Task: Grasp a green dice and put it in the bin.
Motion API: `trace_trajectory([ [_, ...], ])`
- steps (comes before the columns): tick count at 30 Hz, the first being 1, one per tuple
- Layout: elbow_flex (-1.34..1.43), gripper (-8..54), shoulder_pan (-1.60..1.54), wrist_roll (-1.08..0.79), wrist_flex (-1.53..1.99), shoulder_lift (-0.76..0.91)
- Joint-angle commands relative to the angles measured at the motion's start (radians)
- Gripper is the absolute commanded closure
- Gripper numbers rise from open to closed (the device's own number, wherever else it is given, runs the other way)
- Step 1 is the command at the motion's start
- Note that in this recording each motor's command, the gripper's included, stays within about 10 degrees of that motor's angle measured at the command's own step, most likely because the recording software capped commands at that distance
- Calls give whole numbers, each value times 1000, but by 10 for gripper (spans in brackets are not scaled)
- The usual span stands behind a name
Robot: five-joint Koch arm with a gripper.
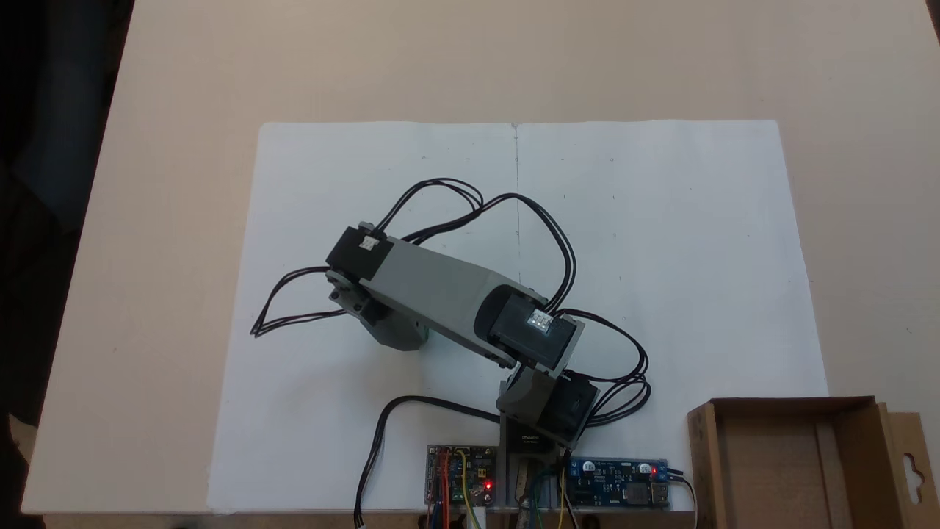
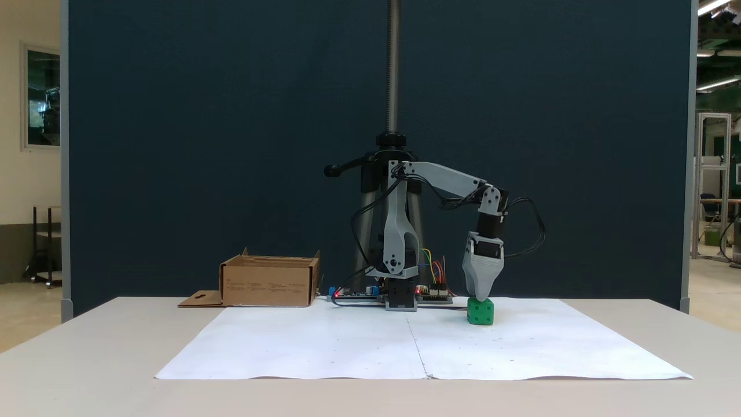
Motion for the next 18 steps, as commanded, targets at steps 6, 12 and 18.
trace_trajectory([
  [6,-9,47,-9,72,-38,-21],
  [12,20,47,-9,71,-44,-26],
  [18,38,46,-9,71,-54,-52],
])
